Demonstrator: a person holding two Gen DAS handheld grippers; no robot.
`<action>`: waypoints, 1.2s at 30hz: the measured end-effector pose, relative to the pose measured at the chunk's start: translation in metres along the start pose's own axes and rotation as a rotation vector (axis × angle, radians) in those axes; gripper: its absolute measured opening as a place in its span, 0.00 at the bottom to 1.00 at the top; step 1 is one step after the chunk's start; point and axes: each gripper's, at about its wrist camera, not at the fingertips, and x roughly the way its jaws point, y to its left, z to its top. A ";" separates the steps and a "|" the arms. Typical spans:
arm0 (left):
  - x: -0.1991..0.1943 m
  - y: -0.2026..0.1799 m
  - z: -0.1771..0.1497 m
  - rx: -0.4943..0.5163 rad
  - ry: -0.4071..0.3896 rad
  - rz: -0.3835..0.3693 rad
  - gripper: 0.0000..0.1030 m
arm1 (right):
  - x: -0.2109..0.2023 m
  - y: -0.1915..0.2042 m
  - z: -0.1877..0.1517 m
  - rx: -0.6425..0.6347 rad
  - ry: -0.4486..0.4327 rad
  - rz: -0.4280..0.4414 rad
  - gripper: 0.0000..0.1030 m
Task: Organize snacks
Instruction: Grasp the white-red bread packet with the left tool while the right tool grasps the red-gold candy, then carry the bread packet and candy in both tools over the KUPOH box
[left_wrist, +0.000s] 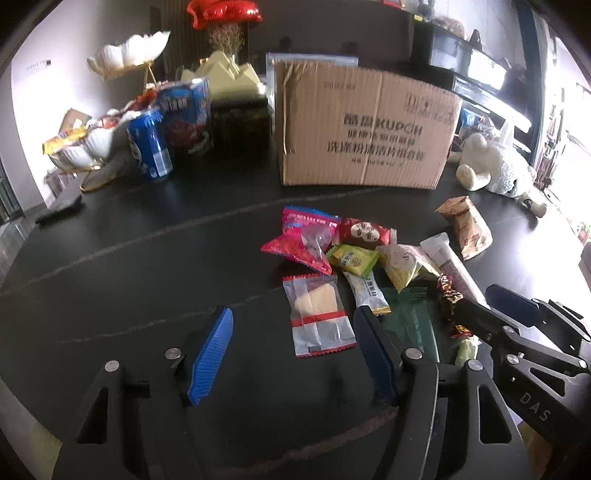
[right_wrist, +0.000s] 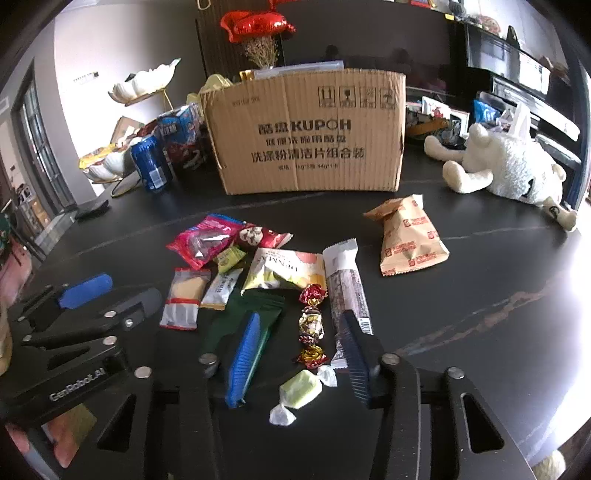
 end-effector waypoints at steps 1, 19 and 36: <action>0.002 -0.001 0.000 0.000 0.005 -0.001 0.64 | 0.001 -0.001 0.000 0.000 0.000 -0.001 0.42; 0.038 -0.006 0.008 -0.011 0.058 -0.015 0.59 | 0.021 -0.005 0.002 0.005 0.032 0.008 0.35; 0.044 -0.005 0.009 0.004 0.063 -0.008 0.35 | 0.027 -0.003 0.001 -0.007 0.044 0.008 0.19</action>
